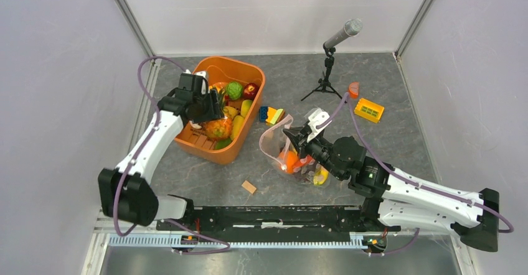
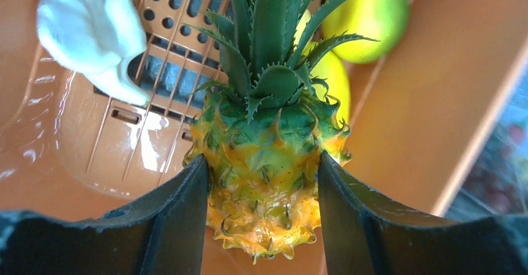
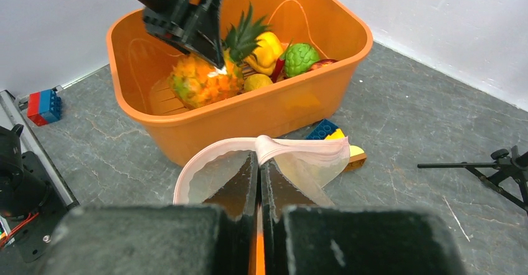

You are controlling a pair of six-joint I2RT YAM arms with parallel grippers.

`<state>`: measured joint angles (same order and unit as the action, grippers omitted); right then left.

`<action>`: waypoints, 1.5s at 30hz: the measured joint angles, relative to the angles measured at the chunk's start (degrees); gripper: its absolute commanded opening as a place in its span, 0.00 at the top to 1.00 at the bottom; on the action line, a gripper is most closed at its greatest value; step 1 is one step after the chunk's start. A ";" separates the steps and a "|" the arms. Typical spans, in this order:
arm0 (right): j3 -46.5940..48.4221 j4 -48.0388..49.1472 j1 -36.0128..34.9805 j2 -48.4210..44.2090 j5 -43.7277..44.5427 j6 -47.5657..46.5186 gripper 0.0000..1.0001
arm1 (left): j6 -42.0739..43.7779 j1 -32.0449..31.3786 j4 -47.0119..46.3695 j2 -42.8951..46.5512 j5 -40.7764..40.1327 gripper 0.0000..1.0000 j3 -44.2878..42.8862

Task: Place the food in the zip-top bag and seal the zipper
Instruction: Adjust the fake fruit at the bin, then pick up the fake fruit from the bin.

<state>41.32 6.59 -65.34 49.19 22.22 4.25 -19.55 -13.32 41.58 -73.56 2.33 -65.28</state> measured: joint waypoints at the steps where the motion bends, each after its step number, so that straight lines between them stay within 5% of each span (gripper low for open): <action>1: 0.00 0.11 0.00 0.11 -0.20 0.00 0.97 | -0.39 0.00 -0.90 -2.32 -0.83 0.29 0.00; 7: 0.00 0.28 0.00 0.31 -0.57 0.00 0.97 | -1.86 0.46 -5.92 -8.61 -2.34 0.01 1.18; 29: 0.00 0.28 0.15 0.46 -0.83 -0.02 0.97 | -2.56 0.07 -4.00 -1.77 -0.70 0.00 9.77; 35: 0.00 0.28 0.15 0.44 -0.81 0.00 0.97 | -2.95 0.07 -4.39 -2.99 -0.68 0.11 9.86; 40: 0.00 0.28 0.15 0.42 -0.79 0.00 0.97 | -4.35 0.07 -5.84 -2.67 -2.38 0.02 9.94; 45: 0.00 0.28 0.15 0.42 -0.81 -0.02 0.97 | -6.69 0.07 -9.16 -1.68 -5.38 0.03 10.97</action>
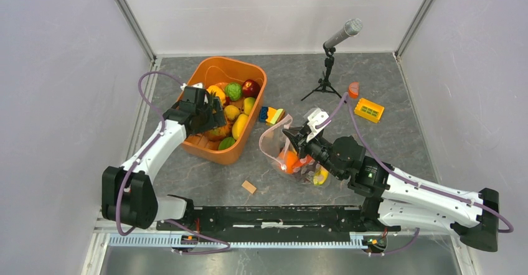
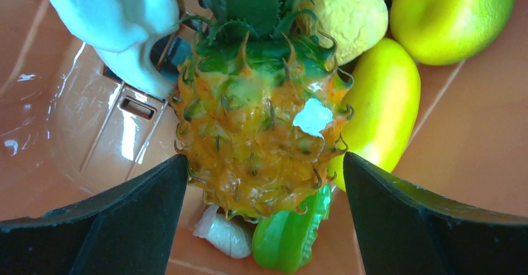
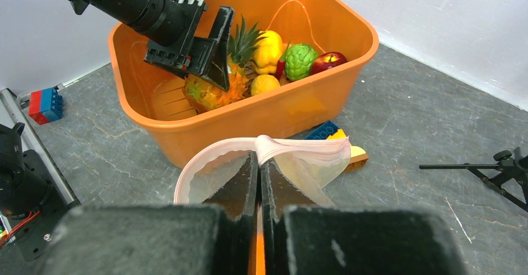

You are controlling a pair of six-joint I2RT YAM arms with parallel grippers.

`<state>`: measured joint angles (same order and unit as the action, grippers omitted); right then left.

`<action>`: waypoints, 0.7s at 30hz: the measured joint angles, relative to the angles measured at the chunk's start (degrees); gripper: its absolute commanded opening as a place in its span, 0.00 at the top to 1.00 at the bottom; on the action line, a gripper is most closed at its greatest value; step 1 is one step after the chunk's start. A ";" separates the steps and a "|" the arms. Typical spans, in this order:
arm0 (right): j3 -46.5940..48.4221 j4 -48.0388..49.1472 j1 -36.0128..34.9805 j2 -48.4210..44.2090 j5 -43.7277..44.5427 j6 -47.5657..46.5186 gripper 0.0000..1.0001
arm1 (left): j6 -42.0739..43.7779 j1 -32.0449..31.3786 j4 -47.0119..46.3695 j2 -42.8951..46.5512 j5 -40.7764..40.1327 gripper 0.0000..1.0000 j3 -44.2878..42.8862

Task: Place the food in the zip-top bag and seal the zipper
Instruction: Pick up the fake fruit from the bin.

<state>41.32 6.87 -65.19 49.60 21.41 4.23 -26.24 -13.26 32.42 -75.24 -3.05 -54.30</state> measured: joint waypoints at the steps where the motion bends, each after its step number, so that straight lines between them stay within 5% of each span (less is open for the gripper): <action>1: 0.00 0.00 0.00 0.00 0.00 0.00 0.97 | -0.44 0.00 -0.72 -0.02 -0.44 0.04 0.31; 12: 0.00 -0.02 0.00 0.02 0.00 0.00 0.97 | -3.15 0.00 -4.26 2.10 -1.79 0.42 3.15; 21: 0.00 0.00 0.07 0.02 -0.22 0.02 0.97 | -2.08 0.00 2.84 15.54 -0.83 0.47 0.28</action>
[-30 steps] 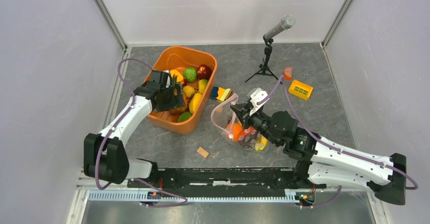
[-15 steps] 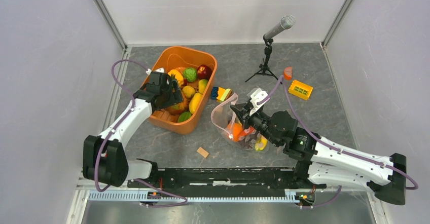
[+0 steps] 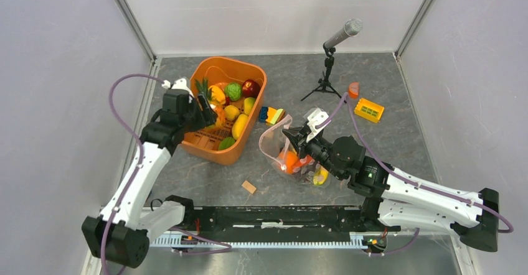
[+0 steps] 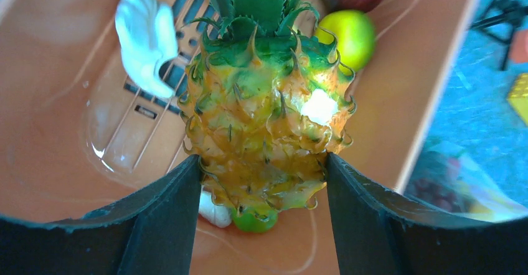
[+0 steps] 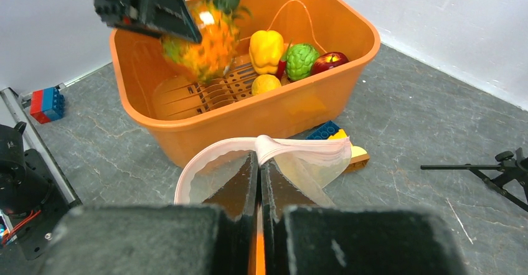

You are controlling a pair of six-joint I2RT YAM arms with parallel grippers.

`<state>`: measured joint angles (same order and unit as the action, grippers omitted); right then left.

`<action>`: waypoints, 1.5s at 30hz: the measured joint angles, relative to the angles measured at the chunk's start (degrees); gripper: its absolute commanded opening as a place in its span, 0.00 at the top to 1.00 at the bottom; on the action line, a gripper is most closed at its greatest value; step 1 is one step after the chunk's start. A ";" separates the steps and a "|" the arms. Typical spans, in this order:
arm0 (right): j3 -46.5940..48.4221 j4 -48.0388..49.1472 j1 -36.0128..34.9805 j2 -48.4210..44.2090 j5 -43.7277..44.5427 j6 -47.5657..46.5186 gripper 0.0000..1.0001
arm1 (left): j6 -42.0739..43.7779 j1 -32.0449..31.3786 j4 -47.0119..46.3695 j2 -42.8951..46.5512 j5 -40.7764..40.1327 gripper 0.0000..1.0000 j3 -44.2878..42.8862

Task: Place the food in the zip-top bag and seal the zipper
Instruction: Pick up the fake fruit from the bin, then place the fake fruit in the zipper food storage bag.

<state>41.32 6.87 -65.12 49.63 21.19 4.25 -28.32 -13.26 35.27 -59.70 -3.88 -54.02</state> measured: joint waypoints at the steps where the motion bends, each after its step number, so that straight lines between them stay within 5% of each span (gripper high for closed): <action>1: 0.00 0.00 0.00 0.00 -0.04 0.02 0.97 | 0.35 0.00 0.39 1.42 0.20 0.47 -1.16; 10: -0.09 0.02 0.00 -0.20 -0.42 0.20 0.97 | 7.76 -0.02 8.11 4.70 19.32 0.49 -10.82; 15: -0.96 0.90 0.00 -0.59 -0.66 0.15 0.97 | 8.96 -0.11 8.96 13.79 24.92 0.50 -9.84; 22: -1.44 2.69 0.00 -0.50 -1.99 1.20 0.97 | 0.02 -1.18 -8.81 21.35 35.76 0.54 -4.09; 26: -1.62 3.85 0.04 -0.31 -3.32 3.61 0.98 | -6.49 -5.38 -19.74 20.98 34.75 0.52 3.23; 34: -1.99 4.85 0.04 -1.81 -2.14 9.77 0.97 | -8.13 -25.51 -32.61 13.66 20.96 0.52 5.88; 45: -4.87 4.33 0.31 -8.11 6.43 15.15 0.96 | -8.11 -34.60 -43.28 9.94 9.99 0.48 11.04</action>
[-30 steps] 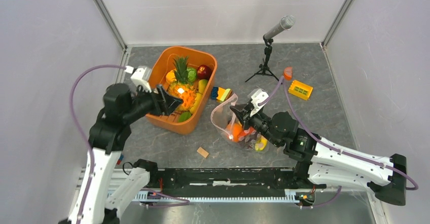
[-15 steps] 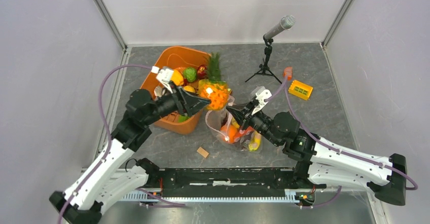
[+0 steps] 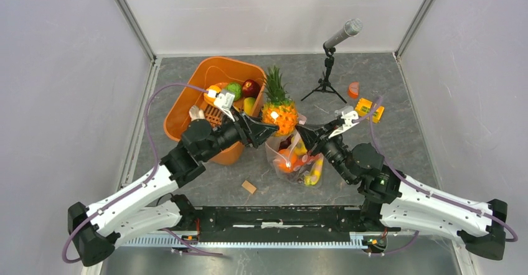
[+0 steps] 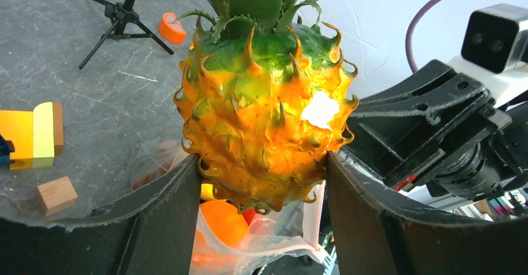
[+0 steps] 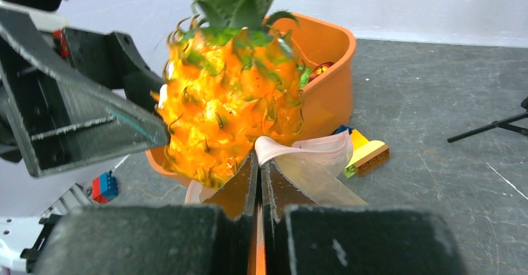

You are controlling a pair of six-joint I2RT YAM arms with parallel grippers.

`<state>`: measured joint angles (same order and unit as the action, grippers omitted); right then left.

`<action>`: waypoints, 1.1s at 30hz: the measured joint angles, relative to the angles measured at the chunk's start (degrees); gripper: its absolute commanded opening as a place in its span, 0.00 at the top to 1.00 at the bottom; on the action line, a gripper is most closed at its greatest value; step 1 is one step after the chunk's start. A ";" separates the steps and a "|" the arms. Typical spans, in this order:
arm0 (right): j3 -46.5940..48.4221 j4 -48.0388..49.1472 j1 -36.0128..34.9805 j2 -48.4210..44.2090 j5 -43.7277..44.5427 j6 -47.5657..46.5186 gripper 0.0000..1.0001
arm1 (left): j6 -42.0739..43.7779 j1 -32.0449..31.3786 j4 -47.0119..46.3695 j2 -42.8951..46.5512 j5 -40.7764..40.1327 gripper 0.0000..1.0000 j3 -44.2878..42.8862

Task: Place the food in the zip-top bag and seal the zipper
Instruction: Place the fake fruit in the zipper food storage bag.

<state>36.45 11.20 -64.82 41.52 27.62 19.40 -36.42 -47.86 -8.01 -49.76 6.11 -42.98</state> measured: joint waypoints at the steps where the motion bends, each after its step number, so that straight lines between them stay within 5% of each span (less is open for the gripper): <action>1: -0.15 -0.15 0.02 -0.26 0.90 0.48 0.96 | -0.02 -0.66 -0.92 -0.11 -0.70 0.49 0.87; 20: -0.72 -2.69 0.17 -3.96 9.03 4.83 0.96 | 7.28 -10.54 -1.40 -4.74 -9.38 0.43 4.26; 33: -0.70 -3.13 0.22 -1.97 -0.98 1.05 0.96 | 12.09 -11.98 7.02 -9.20 -14.01 0.39 -2.49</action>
<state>35.75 8.08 -64.60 39.55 26.63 20.45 -24.34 -59.83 -0.99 -58.96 -7.90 -45.47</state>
